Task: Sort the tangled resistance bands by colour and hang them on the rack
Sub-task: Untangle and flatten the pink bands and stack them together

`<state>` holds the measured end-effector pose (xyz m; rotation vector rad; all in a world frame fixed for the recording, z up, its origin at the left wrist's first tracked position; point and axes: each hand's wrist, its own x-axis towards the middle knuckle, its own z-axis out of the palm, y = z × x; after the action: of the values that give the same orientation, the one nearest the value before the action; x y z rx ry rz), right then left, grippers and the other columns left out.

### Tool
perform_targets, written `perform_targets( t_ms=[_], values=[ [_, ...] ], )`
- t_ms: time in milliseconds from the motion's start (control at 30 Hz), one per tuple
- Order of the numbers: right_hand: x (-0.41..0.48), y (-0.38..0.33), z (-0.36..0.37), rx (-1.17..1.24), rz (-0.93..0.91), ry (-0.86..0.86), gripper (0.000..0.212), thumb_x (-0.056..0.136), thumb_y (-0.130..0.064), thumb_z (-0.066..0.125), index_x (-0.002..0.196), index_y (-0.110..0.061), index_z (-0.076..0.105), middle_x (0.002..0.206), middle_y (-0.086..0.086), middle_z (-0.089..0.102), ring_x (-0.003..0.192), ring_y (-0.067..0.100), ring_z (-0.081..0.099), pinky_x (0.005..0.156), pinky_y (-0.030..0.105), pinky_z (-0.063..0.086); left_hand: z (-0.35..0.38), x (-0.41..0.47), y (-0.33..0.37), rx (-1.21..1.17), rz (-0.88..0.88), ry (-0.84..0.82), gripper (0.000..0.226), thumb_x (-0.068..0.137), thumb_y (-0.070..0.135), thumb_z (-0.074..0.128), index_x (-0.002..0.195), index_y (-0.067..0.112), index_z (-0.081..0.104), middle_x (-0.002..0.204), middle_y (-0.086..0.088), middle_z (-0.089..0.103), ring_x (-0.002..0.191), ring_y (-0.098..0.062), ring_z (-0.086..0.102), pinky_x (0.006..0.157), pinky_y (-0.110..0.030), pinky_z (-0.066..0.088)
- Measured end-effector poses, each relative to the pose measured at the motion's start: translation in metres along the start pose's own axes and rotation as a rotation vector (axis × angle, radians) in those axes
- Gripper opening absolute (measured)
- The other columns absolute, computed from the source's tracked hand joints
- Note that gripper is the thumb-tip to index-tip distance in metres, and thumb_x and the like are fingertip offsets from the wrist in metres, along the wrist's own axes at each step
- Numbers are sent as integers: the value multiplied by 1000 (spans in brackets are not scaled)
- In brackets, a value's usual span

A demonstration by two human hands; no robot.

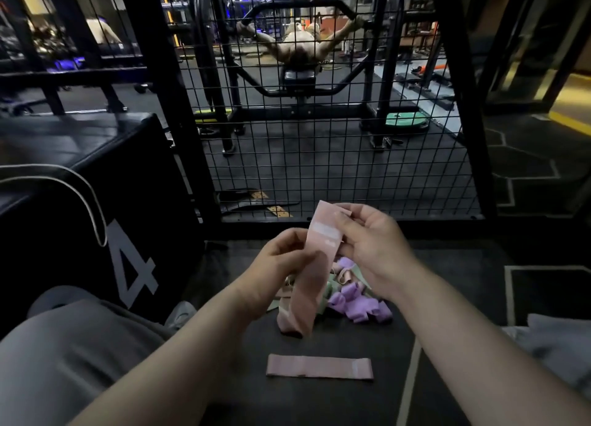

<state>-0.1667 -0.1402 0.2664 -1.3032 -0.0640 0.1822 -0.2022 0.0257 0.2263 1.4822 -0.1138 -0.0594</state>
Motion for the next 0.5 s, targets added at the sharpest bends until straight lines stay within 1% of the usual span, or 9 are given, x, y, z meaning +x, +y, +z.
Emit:
perform_targets(
  t_ms=[33, 100, 133, 200, 233, 300, 367, 433, 500],
  values=[
    [-3, -3, 0, -91, -49, -6, 9, 98, -8, 61, 105, -9, 67, 96, 10, 76, 93, 30, 74, 80, 48, 61, 2, -1, 3, -4, 33, 13, 35, 88, 17, 71, 118, 0, 64, 101, -10, 70, 89, -16, 65, 78, -28, 54],
    [-10, -11, 2, -301, -156, -35, 9, 97, -11, 63, 105, -13, 68, 93, 6, 77, 90, 26, 74, 79, 51, 61, 7, 0, 8, 10, 82, 64, 26, 95, 15, 67, 114, -1, 65, 102, -16, 69, 92, -23, 64, 85, -40, 53],
    [-13, -17, 3, -401, -199, -59, 11, 97, -14, 65, 106, -15, 69, 93, 3, 77, 88, 21, 74, 77, 49, 62, 8, 0, 10, 24, 98, 88, 22, 97, 14, 64, 112, -3, 65, 100, -18, 69, 91, -25, 63, 87, -44, 52],
    [-17, -31, 5, -594, -257, -98, 16, 93, -25, 70, 108, -18, 71, 93, -3, 76, 85, 11, 73, 74, 39, 62, 11, 1, 13, 38, 108, 92, 24, 97, 16, 64, 108, -6, 65, 97, -22, 68, 88, -28, 62, 86, -46, 50],
    [-18, -38, 5, -693, -283, -112, 15, 92, -30, 72, 104, -20, 72, 90, -6, 75, 82, 8, 72, 72, 34, 61, 13, 0, 15, 39, 107, 77, 29, 96, 19, 65, 108, -7, 65, 96, -25, 68, 87, -29, 61, 85, -47, 51],
    [-16, -49, 6, -895, -362, -98, 9, 92, -31, 71, 92, -23, 74, 81, -8, 72, 76, 10, 69, 69, 33, 57, 16, -1, 18, 28, 104, 40, 33, 92, 22, 66, 106, -8, 65, 96, -30, 67, 86, -31, 61, 85, -50, 51],
    [-11, -56, 5, -995, -406, -76, 12, 93, -31, 69, 86, -22, 73, 77, -6, 70, 75, 12, 66, 70, 35, 56, 17, -4, 20, 2, 83, 9, 32, 90, 22, 69, 104, -6, 66, 92, -26, 66, 85, -29, 60, 82, -46, 51],
    [-5, -61, 1, -975, -422, -59, 16, 95, -31, 66, 83, -21, 71, 78, -2, 70, 74, 19, 68, 69, 41, 59, 16, -7, 18, 3, 34, -45, 33, 86, 16, 77, 104, -9, 63, 91, -18, 66, 83, -25, 61, 75, -35, 52],
    [1, -67, -6, -912, -424, 8, 18, 98, -29, 63, 82, -20, 67, 83, 5, 71, 71, 23, 70, 60, 43, 61, 9, -12, 9, 38, -44, -111, 27, 83, 3, 78, 99, -10, 61, 86, -13, 68, 72, -17, 65, 64, -25, 54]
  ],
)
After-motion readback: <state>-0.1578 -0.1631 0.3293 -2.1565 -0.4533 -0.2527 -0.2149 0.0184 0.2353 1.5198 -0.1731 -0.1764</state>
